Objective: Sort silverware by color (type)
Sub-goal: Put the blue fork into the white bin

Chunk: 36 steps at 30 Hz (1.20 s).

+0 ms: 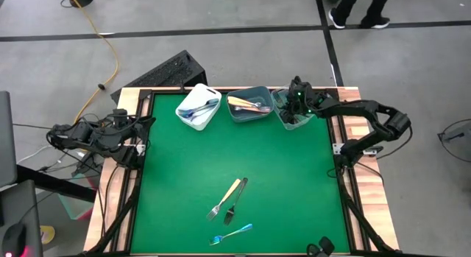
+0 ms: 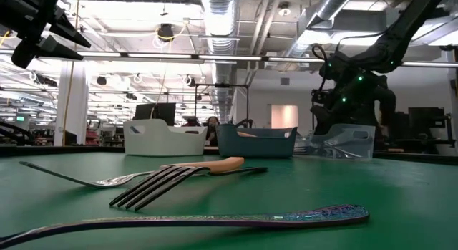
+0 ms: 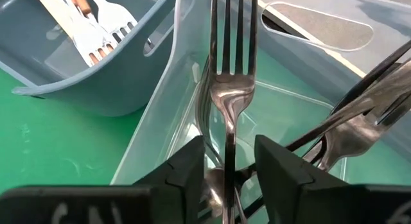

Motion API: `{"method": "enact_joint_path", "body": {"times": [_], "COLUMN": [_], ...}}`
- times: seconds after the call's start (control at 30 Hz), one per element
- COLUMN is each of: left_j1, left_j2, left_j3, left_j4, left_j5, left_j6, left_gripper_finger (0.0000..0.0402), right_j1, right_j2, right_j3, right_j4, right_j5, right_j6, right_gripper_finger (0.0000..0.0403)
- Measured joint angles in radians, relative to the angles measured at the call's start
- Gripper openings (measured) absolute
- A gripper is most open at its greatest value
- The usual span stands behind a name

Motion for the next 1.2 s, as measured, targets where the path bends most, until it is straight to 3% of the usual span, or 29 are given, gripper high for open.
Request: {"method": "enact_joint_path", "body": {"times": [0.47, 0.73, 0.93, 1.2], "left_j1": [0.000, 0.000, 0.000, 0.000], "left_j2": [0.000, 0.000, 0.000, 0.000], "left_j3": [0.000, 0.000, 0.000, 0.000], "left_j4": [0.000, -0.002, -0.002, -0.002], "left_j5": [0.000, 0.000, 0.002, 0.002], "left_j6": [0.000, 0.000, 0.000, -0.001], "left_gripper_finger": [0.0164, 0.0164, 0.0164, 0.0164], "right_j1": [-0.015, 0.014, 0.109, 0.357], "right_j2": [-0.128, -0.240, -0.308, -0.336], "right_j3": [0.002, 0.095, 0.158, 0.194], "right_j4": [-0.030, -0.157, -0.174, -0.172], "right_j5": [0.008, -0.008, -0.094, -0.115], "right_j6": [0.024, 0.030, 0.030, 0.030], "right_gripper_finger": [0.0192, 0.0208, 0.0205, 0.0205]}}
